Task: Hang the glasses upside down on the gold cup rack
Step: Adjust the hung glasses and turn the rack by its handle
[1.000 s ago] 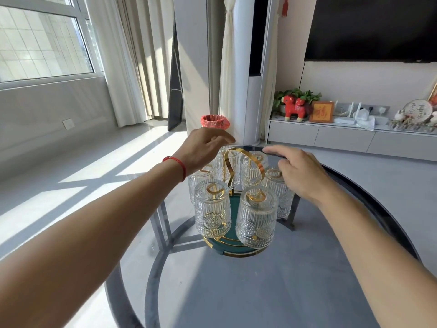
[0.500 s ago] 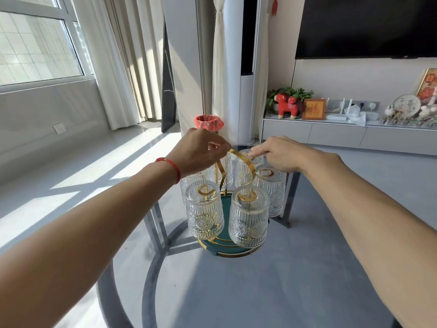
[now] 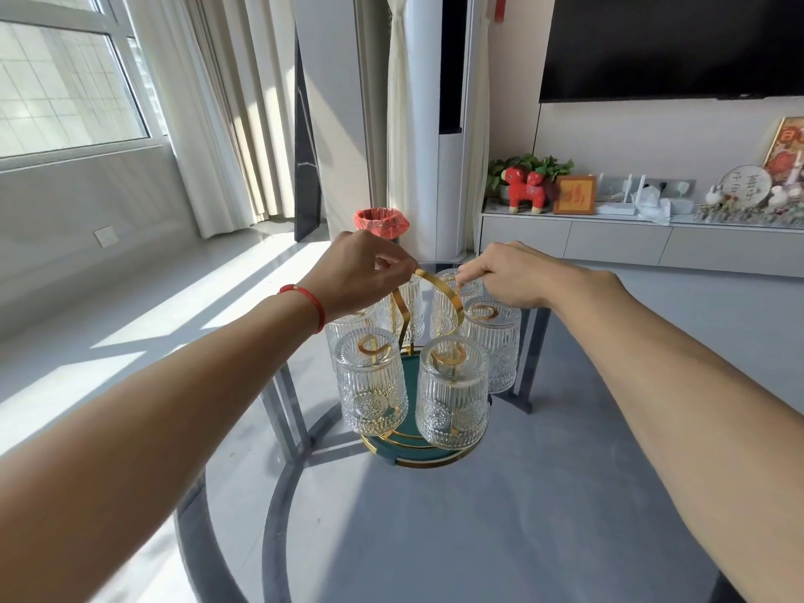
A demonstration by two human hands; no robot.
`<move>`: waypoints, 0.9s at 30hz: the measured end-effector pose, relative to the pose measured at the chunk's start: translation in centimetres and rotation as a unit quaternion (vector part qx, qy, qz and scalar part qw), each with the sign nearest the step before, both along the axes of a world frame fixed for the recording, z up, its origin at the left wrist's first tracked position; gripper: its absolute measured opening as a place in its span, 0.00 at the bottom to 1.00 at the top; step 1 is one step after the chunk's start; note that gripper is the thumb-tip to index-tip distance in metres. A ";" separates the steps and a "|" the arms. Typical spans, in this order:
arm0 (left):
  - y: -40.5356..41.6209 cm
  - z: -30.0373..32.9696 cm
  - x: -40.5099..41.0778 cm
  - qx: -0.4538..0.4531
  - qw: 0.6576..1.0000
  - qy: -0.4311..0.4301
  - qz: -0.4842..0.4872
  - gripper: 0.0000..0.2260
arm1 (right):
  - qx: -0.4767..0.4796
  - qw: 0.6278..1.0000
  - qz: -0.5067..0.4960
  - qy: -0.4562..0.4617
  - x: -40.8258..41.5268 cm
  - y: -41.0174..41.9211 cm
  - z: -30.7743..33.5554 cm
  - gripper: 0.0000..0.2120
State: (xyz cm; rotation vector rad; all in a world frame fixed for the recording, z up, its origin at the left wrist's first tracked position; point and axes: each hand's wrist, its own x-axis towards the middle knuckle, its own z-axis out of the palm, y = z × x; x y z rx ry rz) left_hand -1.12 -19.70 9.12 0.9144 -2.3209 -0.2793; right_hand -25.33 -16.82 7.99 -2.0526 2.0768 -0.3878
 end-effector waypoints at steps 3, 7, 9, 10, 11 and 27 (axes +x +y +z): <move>0.0 -0.1 0.0 0.001 1.000 0.000 0.003 0.10 | 0.001 1.000 0.004 0.006 0.0 0.2 -0.1 0.32; 0.0 0.0 -0.2 0.002 1.000 0.001 0.006 0.09 | 0.003 1.000 0.012 0.006 0.0 0.5 -0.2 0.30; 0.2 0.1 -0.2 0.000 1.000 -0.002 0.008 0.09 | 0.006 1.000 0.014 0.005 -0.1 0.6 -0.3 0.31; 0.2 0.1 -0.2 -0.001 1.000 -0.004 0.008 0.09 | 0.008 1.000 0.014 0.004 -0.2 0.6 -0.3 0.31; 0.3 0.1 -0.2 -0.002 1.000 -0.005 0.008 0.09 | 0.008 1.000 0.014 0.004 -0.2 0.7 -0.3 0.32; 0.3 0.3 0.6 0.016 1.000 -0.008 0.007 0.11 | 0.024 0.999 0.013 0.023 -0.5 1.6 0.2 0.32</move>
